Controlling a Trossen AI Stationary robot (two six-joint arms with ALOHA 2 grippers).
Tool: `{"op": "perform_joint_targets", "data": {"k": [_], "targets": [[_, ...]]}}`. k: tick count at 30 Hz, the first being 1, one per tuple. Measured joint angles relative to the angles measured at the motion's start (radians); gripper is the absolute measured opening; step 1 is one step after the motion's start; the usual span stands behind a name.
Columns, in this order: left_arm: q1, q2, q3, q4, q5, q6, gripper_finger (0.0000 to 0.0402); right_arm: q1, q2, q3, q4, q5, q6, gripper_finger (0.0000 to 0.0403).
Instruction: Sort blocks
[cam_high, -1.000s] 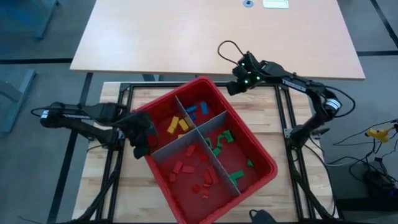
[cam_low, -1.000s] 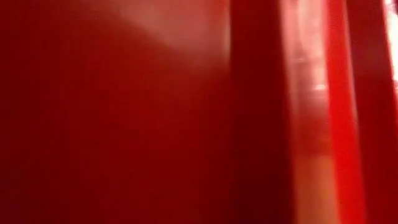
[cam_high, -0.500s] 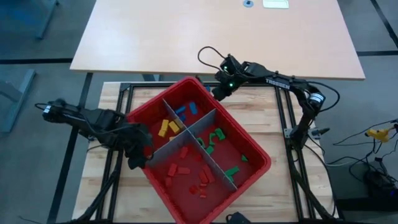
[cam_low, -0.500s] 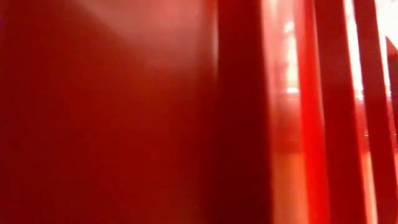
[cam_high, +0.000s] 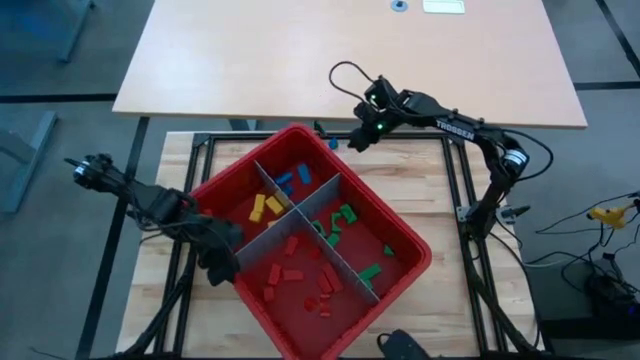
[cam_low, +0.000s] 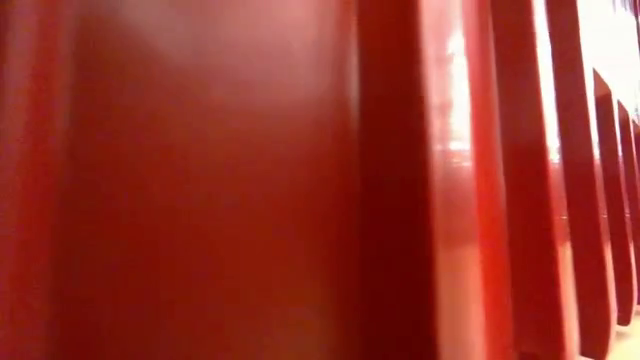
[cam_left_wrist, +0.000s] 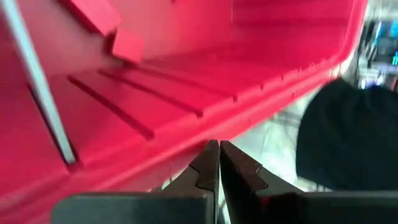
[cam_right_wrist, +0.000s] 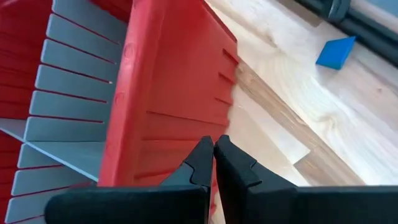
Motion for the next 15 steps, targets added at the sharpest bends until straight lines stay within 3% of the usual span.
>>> {"op": "perform_joint_targets", "data": {"k": [7, 15], "targets": [[0.006, -0.014, 0.038, -0.096, -0.248, 0.062, 0.0000, 0.007, -0.073, 0.000, -0.071, 0.001, -0.026, 0.0000], [0.044, -0.038, 0.091, -0.253, -0.433, 0.146, 0.0000, 0.025, -0.223, 0.000, -0.195, 0.027, -0.019, 0.0000]]}}
